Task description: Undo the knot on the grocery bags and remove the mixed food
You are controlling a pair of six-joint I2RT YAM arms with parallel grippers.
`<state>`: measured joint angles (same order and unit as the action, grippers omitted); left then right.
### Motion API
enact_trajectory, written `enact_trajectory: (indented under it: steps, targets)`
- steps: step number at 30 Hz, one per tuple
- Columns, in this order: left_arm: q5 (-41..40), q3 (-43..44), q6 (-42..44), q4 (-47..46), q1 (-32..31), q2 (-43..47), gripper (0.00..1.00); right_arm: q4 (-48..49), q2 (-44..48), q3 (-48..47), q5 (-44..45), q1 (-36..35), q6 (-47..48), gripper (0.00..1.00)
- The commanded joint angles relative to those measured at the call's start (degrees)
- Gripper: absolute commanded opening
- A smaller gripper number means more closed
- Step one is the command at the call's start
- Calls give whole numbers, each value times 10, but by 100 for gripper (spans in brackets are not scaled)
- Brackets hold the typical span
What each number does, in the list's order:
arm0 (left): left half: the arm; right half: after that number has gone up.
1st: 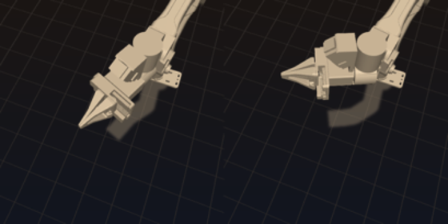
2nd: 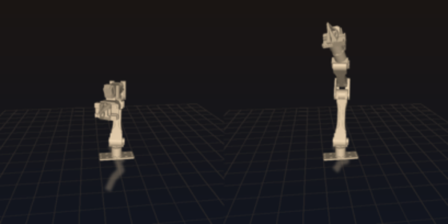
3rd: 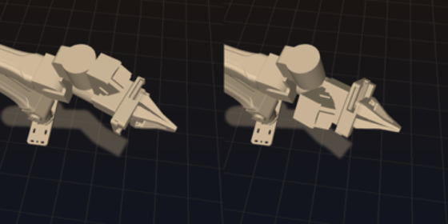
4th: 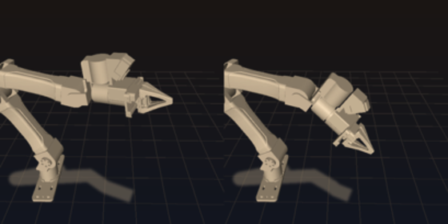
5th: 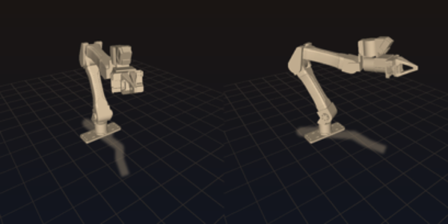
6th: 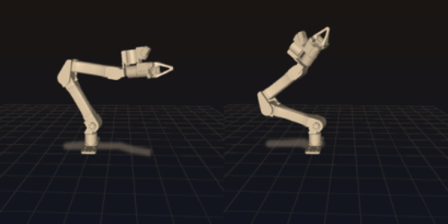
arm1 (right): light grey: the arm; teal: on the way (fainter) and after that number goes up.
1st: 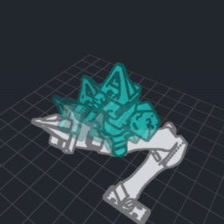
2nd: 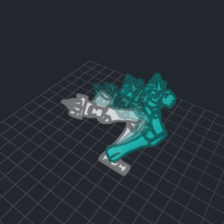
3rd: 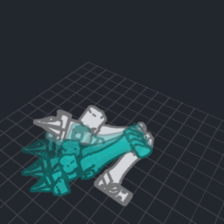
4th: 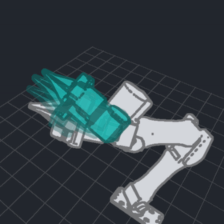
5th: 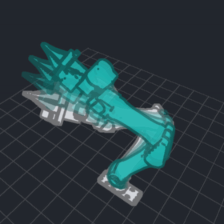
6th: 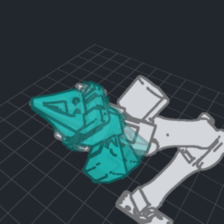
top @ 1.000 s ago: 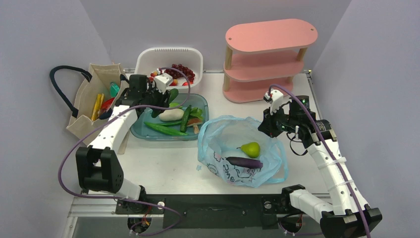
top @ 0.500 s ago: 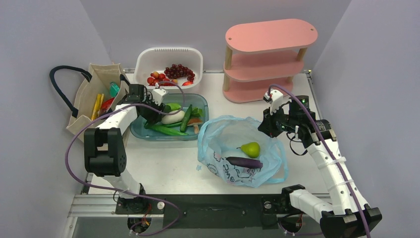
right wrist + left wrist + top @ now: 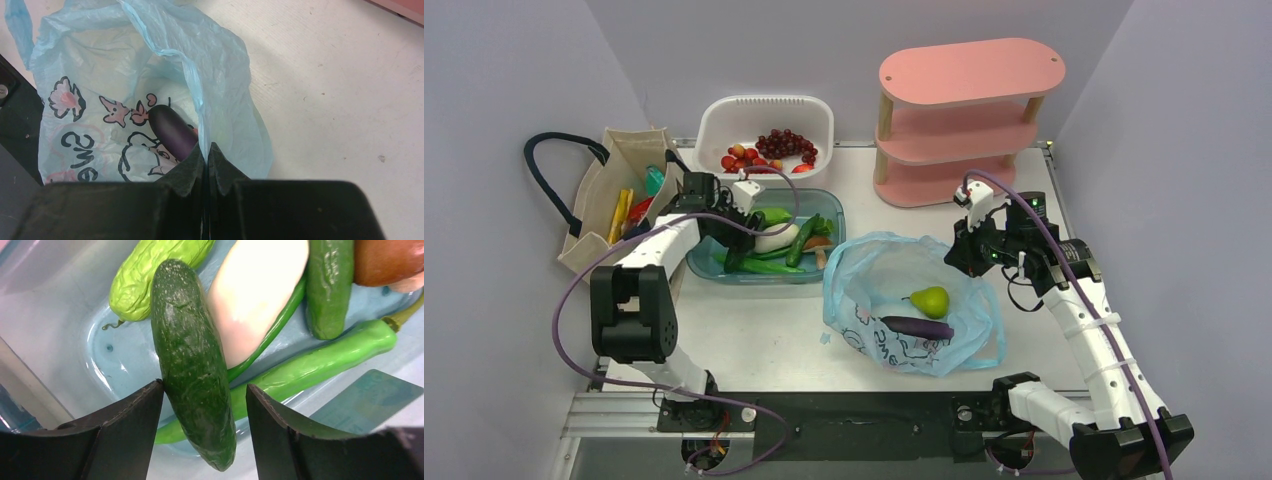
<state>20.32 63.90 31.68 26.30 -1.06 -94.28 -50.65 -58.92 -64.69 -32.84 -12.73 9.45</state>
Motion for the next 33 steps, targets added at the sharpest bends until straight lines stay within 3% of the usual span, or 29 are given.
enact_trajectory:
  steps: [1,4,8,14,18,21,26,33]
  targets:
    - [53,10,-27,-17,0,59,59,5,0,-10,-14,3,12,0]
    - [57,2,-60,-57,-17,114,61,4,2,-10,-15,3,13,0]
    - [23,3,-60,-65,-91,182,85,2,4,-8,-17,4,15,0]
    - [81,43,-59,-37,-210,238,87,1,5,-10,-21,3,16,0]
    - [149,34,-14,-32,-313,256,97,2,8,-7,-24,3,16,0]
    - [111,6,-2,-62,-425,250,97,4,10,-5,-26,3,11,0]
    - [69,-33,10,-182,-544,196,97,5,8,-8,-28,3,5,0]
    - [61,-15,62,-280,-605,62,97,6,-7,-18,-31,0,-6,0]
